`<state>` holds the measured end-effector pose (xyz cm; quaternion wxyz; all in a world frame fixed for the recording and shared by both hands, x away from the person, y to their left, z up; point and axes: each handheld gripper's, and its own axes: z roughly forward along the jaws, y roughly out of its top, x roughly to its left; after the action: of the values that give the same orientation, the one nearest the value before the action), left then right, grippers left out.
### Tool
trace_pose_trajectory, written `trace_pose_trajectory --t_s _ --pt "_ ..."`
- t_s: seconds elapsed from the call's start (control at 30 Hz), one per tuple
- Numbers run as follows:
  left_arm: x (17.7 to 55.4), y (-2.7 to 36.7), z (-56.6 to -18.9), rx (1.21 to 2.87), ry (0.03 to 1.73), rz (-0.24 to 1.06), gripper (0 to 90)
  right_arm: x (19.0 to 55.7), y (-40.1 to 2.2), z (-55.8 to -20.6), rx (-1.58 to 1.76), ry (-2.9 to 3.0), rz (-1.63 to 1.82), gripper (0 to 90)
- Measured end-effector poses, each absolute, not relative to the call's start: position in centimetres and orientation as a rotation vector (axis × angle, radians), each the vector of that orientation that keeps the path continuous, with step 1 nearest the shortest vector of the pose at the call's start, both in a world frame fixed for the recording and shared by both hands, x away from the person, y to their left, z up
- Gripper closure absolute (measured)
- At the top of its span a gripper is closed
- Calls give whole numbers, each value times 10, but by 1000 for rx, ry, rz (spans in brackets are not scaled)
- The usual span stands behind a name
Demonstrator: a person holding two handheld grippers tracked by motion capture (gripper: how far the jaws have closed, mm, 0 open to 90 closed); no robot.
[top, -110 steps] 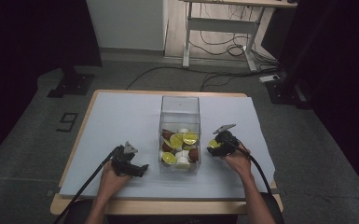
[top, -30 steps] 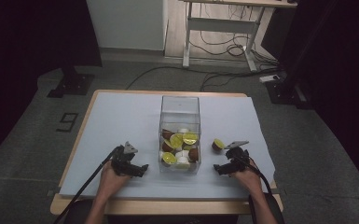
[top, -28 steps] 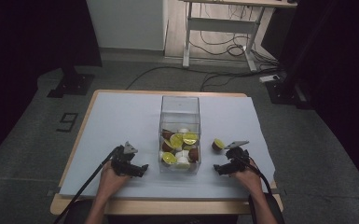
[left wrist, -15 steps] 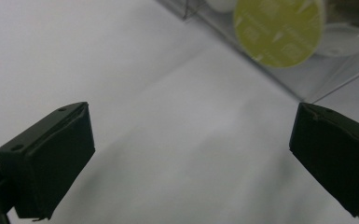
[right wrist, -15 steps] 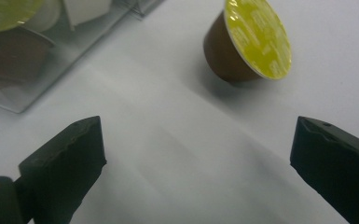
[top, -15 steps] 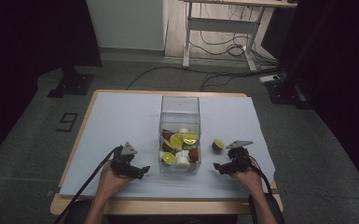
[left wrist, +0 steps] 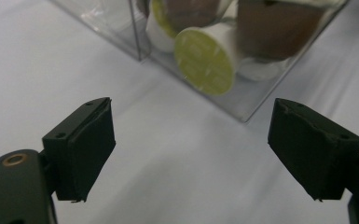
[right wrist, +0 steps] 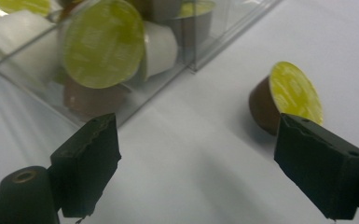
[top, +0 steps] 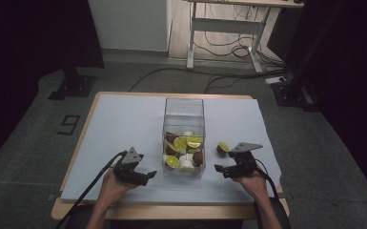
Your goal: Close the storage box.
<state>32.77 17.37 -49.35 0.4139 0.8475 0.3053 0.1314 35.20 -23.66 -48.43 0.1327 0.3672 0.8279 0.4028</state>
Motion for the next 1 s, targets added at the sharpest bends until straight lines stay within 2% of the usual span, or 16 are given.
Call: trace_pose_trajectory --t_s 0.47,0.7,1.0 --pt "325 160 -484 2117 697 334 195 339 -216 -471 888 2459 1231 259" --pt "326 153 -480 2115 680 343 215 335 -207 -467 843 2485 1229 276" --pt "328 149 -480 2097 669 323 277 335 -203 -467 851 2509 1269 349"
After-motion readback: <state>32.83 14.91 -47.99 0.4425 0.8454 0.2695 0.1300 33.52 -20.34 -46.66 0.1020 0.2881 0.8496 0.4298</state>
